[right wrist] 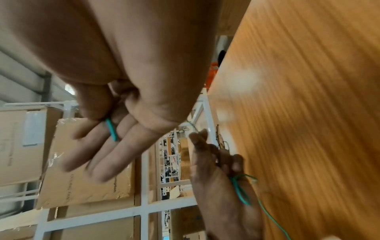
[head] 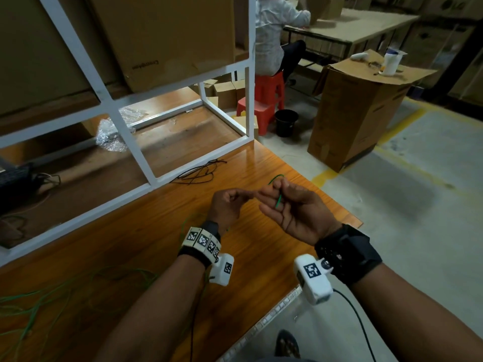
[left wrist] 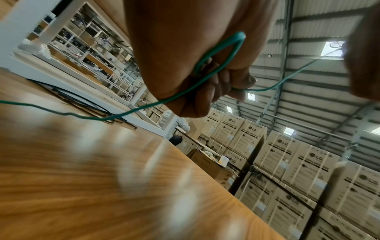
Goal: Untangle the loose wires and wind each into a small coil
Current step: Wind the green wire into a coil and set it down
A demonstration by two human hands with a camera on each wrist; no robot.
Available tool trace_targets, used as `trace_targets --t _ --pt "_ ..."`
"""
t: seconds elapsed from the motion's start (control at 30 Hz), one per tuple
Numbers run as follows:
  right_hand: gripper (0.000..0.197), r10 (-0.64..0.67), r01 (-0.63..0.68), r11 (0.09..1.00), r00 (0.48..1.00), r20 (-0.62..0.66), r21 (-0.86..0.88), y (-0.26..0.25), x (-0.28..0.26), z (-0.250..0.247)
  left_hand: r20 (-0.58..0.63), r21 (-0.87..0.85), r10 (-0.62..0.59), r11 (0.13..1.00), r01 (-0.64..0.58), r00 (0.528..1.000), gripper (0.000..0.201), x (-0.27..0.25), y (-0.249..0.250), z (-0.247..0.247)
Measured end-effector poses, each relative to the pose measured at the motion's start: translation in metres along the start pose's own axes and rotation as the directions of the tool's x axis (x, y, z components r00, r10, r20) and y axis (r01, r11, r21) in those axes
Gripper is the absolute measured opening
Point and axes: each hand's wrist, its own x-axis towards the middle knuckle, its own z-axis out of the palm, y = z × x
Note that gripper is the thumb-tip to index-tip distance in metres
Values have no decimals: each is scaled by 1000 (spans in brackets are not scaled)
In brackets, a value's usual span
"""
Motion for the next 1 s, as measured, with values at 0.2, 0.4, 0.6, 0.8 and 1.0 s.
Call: trace_targets --t 0.2,0.4,0.6,0.8,1.0 --pt "30 -443 350 876 855 -269 -331 -20 35 -13 243 -58 -57 996 73 968 19 -29 -11 14" --pt "28 -592 120 334 799 -109 -935 -24 28 -49 322 -151 -58 982 111 945 24 -44 -13 -9" --pt "27 -167 -91 -113 983 -72 -989 -17 19 -64 95 109 47 992 -57 994 30 -36 1 -35" --pt "27 -92 -130 -312 990 -106 -941 -22 16 -59 103 560 382 741 -371 919 17 -29 25 -59" --pt "28 164 -99 -179 978 -129 -979 -11 15 -46 167 504 290 797 -334 943 20 -17 33 -63"
